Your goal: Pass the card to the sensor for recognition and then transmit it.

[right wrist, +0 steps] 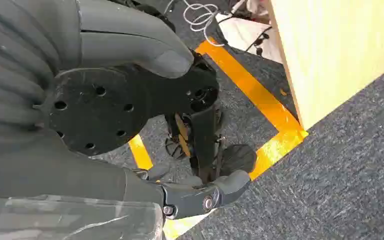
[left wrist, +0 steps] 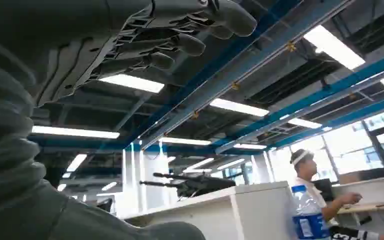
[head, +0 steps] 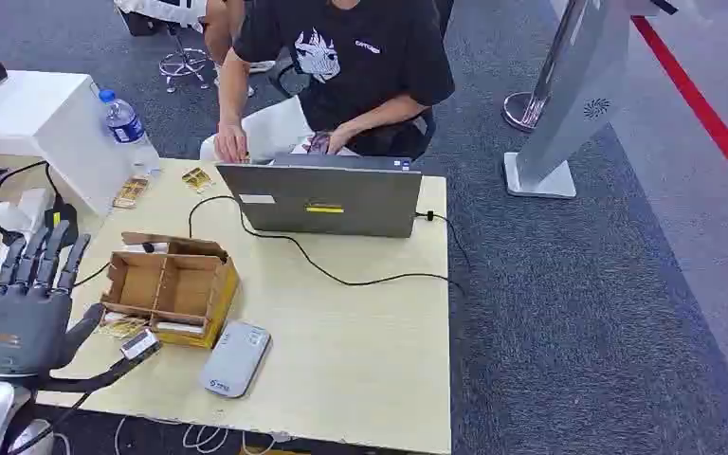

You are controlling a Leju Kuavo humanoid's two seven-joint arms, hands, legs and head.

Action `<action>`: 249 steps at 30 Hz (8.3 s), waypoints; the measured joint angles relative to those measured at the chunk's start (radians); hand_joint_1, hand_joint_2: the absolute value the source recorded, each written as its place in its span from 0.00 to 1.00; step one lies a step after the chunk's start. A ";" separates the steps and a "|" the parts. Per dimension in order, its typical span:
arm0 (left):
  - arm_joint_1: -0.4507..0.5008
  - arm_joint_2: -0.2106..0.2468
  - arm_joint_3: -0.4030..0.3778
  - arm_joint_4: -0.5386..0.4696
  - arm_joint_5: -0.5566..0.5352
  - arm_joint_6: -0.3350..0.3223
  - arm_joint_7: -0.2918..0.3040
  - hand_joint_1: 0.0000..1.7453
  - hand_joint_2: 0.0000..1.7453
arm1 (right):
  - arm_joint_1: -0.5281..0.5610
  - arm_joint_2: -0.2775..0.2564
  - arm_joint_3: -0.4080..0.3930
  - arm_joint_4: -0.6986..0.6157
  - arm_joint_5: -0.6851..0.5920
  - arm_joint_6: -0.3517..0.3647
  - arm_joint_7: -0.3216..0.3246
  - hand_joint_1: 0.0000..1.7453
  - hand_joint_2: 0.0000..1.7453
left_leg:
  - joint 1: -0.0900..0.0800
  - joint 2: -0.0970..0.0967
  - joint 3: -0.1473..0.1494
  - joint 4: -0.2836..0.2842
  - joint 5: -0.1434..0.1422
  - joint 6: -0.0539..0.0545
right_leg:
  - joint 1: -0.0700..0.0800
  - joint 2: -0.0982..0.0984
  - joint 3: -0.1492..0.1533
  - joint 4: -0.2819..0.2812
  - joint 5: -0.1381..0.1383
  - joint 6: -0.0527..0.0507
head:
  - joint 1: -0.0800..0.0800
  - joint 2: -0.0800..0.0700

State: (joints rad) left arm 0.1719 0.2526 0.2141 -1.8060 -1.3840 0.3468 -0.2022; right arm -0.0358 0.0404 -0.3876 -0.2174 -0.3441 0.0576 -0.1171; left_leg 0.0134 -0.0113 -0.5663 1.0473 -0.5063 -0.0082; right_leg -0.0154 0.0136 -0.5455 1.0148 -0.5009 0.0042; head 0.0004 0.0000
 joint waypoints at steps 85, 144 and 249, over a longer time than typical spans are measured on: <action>-0.150 0.074 -0.785 0.306 -0.163 0.084 0.229 1.00 1.00 | -0.009 0.002 -0.093 0.006 0.104 -0.021 0.001 0.00 1.00 | -0.002 0.000 -0.003 0.000 0.002 0.002 | -0.001 0.000 -0.003 -0.001 0.003 0.002 | 0.000 0.000; -0.201 -0.119 -0.174 0.152 -0.005 0.000 0.071 0.00 1.00 | -0.010 0.010 -0.122 0.006 0.230 -0.008 0.012 0.00 1.00 | -0.001 0.000 -0.003 0.000 0.003 0.002 | -0.001 0.000 -0.002 0.000 0.003 0.002 | 0.000 0.000; -0.154 -0.142 -0.124 0.026 0.146 -0.009 -0.044 1.00 1.00 | -0.015 0.026 -0.282 0.005 0.396 -0.019 -0.026 0.00 1.00 | -0.001 0.000 -0.004 0.000 0.004 0.001 | -0.001 0.000 -0.003 0.000 0.004 0.002 | 0.000 0.000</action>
State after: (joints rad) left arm 0.0179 0.1106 0.0901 -1.7803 -1.2379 0.3376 -0.2464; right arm -0.0509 0.0660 -0.6695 -0.2129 0.0515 0.0389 -0.1431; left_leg 0.0125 -0.0117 -0.5701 1.0471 -0.5022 -0.0071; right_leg -0.0162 0.0132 -0.5487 1.0146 -0.4970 0.0061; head 0.0000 0.0000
